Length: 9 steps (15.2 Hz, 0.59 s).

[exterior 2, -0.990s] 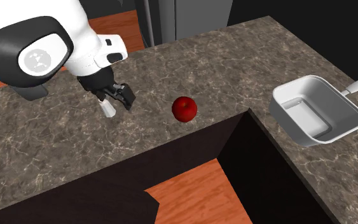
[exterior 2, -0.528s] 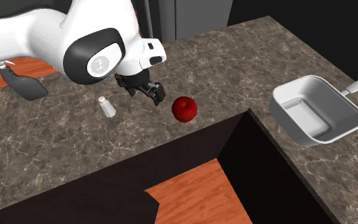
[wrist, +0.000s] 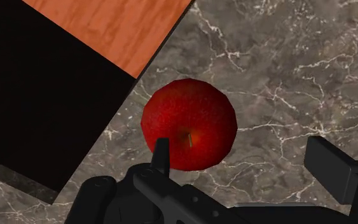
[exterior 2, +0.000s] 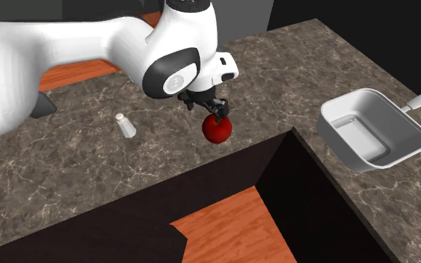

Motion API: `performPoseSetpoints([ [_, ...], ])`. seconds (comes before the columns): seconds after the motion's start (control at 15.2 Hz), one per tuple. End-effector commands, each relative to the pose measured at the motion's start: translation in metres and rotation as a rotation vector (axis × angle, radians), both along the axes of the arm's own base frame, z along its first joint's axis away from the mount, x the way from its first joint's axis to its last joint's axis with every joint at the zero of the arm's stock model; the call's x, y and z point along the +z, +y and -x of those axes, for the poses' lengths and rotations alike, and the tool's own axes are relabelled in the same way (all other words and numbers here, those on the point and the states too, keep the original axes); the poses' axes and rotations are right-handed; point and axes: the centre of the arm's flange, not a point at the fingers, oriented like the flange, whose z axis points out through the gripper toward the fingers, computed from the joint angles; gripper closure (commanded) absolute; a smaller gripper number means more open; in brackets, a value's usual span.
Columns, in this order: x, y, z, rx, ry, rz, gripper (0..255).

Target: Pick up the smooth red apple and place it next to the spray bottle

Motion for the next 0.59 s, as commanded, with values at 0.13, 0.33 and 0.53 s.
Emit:
performPoseSetpoints([
  [0.13, -0.019, -0.034, -0.019, -0.025, -0.016, -0.008, 0],
  [0.33, -0.035, -0.034, -0.021, -0.025, -0.016, -0.008, 0],
  [0.53, -0.051, -0.034, -0.023, -0.025, -0.016, -0.008, 0],
])
